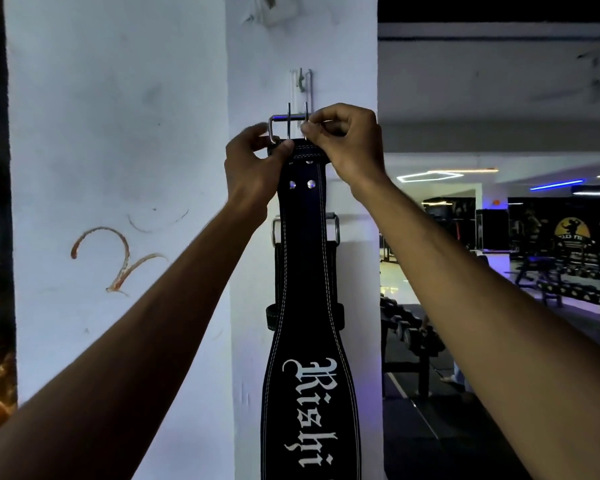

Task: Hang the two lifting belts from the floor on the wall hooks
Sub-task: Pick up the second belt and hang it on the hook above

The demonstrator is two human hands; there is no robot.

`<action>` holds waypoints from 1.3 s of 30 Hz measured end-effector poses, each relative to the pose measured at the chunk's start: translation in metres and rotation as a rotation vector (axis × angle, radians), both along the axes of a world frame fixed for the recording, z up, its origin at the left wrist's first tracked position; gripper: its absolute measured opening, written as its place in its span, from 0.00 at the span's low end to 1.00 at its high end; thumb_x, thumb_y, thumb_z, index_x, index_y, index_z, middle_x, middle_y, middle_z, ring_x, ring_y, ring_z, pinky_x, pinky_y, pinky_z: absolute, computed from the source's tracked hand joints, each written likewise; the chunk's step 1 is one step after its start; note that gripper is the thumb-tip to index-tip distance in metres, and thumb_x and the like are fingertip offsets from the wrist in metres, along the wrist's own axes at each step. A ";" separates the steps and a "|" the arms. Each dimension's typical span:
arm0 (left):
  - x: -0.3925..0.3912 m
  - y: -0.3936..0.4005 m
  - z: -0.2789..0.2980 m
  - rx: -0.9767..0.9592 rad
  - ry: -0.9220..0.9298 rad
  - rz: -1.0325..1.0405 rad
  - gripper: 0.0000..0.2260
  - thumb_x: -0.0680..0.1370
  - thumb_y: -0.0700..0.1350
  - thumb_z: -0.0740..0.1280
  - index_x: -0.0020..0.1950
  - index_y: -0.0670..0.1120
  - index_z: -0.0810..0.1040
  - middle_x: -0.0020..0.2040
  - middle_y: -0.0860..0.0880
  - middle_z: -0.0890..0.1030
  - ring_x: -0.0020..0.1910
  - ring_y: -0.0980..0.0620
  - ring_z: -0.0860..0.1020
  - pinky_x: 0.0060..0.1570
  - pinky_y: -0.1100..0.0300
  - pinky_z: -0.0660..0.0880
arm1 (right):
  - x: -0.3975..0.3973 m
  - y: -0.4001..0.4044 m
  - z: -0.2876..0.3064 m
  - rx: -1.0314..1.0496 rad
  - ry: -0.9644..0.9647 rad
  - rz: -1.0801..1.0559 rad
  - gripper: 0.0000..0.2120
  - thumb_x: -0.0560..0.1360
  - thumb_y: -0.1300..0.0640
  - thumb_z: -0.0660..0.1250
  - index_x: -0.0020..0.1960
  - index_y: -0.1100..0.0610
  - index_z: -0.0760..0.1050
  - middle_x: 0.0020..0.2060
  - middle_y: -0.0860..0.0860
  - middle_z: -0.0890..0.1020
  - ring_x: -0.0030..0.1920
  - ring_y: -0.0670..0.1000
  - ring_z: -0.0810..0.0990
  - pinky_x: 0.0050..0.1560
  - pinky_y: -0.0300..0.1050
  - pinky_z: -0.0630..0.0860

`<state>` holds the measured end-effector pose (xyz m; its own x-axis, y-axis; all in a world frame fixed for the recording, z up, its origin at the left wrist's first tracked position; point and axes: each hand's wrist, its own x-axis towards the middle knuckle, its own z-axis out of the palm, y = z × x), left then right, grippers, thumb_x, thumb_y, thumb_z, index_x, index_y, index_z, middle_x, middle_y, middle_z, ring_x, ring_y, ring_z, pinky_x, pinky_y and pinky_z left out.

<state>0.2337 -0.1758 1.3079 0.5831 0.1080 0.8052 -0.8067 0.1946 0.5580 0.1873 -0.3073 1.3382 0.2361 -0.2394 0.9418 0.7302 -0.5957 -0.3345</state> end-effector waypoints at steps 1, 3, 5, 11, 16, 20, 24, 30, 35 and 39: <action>0.003 0.000 0.006 0.024 0.000 -0.010 0.22 0.70 0.47 0.74 0.63 0.44 0.79 0.54 0.48 0.84 0.55 0.43 0.84 0.56 0.40 0.81 | 0.005 -0.002 0.004 0.012 0.002 0.001 0.08 0.69 0.57 0.76 0.45 0.60 0.83 0.38 0.52 0.86 0.40 0.46 0.84 0.45 0.45 0.82; 0.009 -0.002 0.015 0.045 0.006 -0.037 0.19 0.72 0.45 0.74 0.61 0.42 0.81 0.55 0.45 0.84 0.52 0.42 0.85 0.54 0.41 0.82 | 0.013 -0.005 0.010 0.016 -0.002 0.004 0.09 0.68 0.57 0.77 0.45 0.60 0.83 0.38 0.52 0.86 0.40 0.47 0.84 0.46 0.47 0.83; 0.014 -0.005 0.021 0.064 -0.010 -0.045 0.16 0.73 0.44 0.74 0.60 0.42 0.82 0.54 0.44 0.84 0.47 0.44 0.85 0.50 0.43 0.84 | 0.019 -0.009 0.016 0.025 -0.014 0.000 0.09 0.68 0.57 0.77 0.44 0.60 0.84 0.39 0.53 0.86 0.41 0.48 0.85 0.48 0.49 0.84; 0.026 -0.016 0.037 0.174 -0.010 -0.022 0.07 0.79 0.42 0.69 0.52 0.39 0.83 0.41 0.46 0.81 0.36 0.51 0.81 0.41 0.52 0.82 | 0.037 -0.019 0.028 0.084 -0.001 -0.021 0.08 0.67 0.55 0.77 0.43 0.58 0.84 0.38 0.52 0.86 0.41 0.49 0.85 0.45 0.48 0.83; 0.034 -0.013 0.043 0.229 0.019 -0.011 0.10 0.80 0.41 0.67 0.56 0.37 0.82 0.41 0.45 0.81 0.34 0.53 0.80 0.39 0.56 0.83 | 0.051 -0.018 0.032 0.099 0.005 -0.044 0.07 0.67 0.53 0.78 0.40 0.55 0.84 0.36 0.50 0.86 0.39 0.47 0.85 0.47 0.46 0.83; 0.037 -0.010 0.045 0.294 0.074 -0.027 0.13 0.79 0.42 0.69 0.59 0.35 0.81 0.46 0.42 0.82 0.37 0.49 0.82 0.39 0.56 0.84 | 0.061 -0.024 0.031 0.142 0.088 -0.007 0.10 0.64 0.47 0.78 0.34 0.52 0.82 0.34 0.49 0.86 0.37 0.48 0.85 0.46 0.51 0.83; 0.041 -0.007 0.038 0.307 0.057 -0.040 0.12 0.78 0.43 0.70 0.57 0.37 0.83 0.44 0.43 0.83 0.36 0.52 0.82 0.41 0.59 0.84 | 0.066 -0.025 0.022 0.190 0.108 0.059 0.09 0.62 0.49 0.78 0.35 0.54 0.83 0.33 0.49 0.86 0.37 0.50 0.85 0.45 0.54 0.84; 0.036 -0.010 0.042 0.259 0.029 0.032 0.14 0.72 0.52 0.75 0.43 0.41 0.80 0.39 0.42 0.77 0.38 0.49 0.78 0.43 0.56 0.76 | 0.065 -0.021 0.019 0.207 0.094 0.105 0.09 0.63 0.52 0.77 0.39 0.53 0.80 0.36 0.52 0.86 0.38 0.51 0.85 0.42 0.49 0.82; 0.050 -0.015 0.043 0.161 0.065 0.096 0.18 0.61 0.61 0.74 0.35 0.47 0.78 0.34 0.48 0.79 0.35 0.48 0.80 0.51 0.43 0.82 | 0.063 -0.021 0.019 0.223 0.114 0.130 0.17 0.64 0.54 0.77 0.47 0.52 0.72 0.38 0.55 0.83 0.38 0.51 0.83 0.38 0.43 0.78; 0.050 -0.019 0.041 0.104 0.129 0.044 0.13 0.64 0.55 0.74 0.30 0.49 0.75 0.33 0.49 0.80 0.35 0.48 0.80 0.50 0.44 0.83 | 0.061 -0.019 0.018 0.208 0.113 0.128 0.14 0.65 0.55 0.78 0.46 0.55 0.76 0.39 0.57 0.85 0.37 0.51 0.83 0.38 0.43 0.78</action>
